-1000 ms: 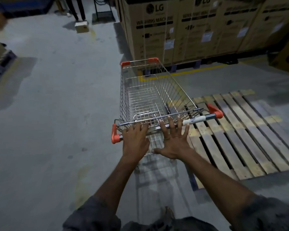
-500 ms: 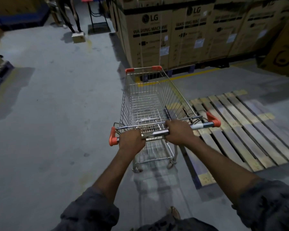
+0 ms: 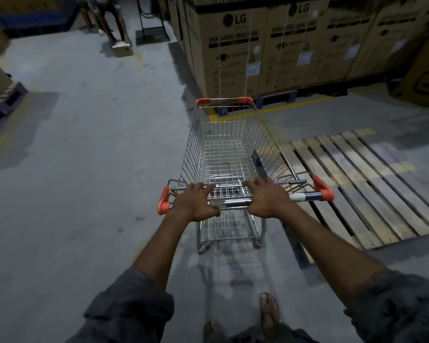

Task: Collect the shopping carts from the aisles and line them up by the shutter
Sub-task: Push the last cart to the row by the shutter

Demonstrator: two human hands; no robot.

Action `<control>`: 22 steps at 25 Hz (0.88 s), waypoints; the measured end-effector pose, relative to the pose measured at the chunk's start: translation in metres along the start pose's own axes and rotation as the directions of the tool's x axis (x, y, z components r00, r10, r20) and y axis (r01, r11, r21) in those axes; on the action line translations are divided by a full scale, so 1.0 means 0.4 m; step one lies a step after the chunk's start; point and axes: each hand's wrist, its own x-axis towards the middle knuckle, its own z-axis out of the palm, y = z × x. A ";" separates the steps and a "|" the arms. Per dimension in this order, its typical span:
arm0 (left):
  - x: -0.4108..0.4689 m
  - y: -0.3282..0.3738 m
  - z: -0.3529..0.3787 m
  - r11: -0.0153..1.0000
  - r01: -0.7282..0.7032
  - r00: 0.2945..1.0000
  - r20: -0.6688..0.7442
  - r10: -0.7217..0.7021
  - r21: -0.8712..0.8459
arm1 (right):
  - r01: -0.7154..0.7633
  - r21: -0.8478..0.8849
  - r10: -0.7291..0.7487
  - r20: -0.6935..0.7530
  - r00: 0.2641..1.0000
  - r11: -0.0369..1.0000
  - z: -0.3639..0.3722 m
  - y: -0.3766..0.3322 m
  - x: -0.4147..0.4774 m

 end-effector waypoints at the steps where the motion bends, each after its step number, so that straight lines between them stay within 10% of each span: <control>1: -0.009 -0.009 -0.002 1.000 0.003 1.000 0.006 -0.002 -0.018 | -0.005 0.006 0.005 -0.024 1.000 1.000 0.002 -0.016 -0.007; 15: -0.344 -0.005 0.118 0.978 0.153 0.898 -0.392 -0.198 -0.142 | 0.314 -0.171 -0.348 -0.227 0.910 0.934 0.075 -0.144 -0.119; 22: -0.484 0.076 0.160 0.875 0.480 0.843 -0.306 -0.442 0.061 | 0.391 -0.236 -0.432 -0.161 0.887 0.890 0.082 -0.202 -0.195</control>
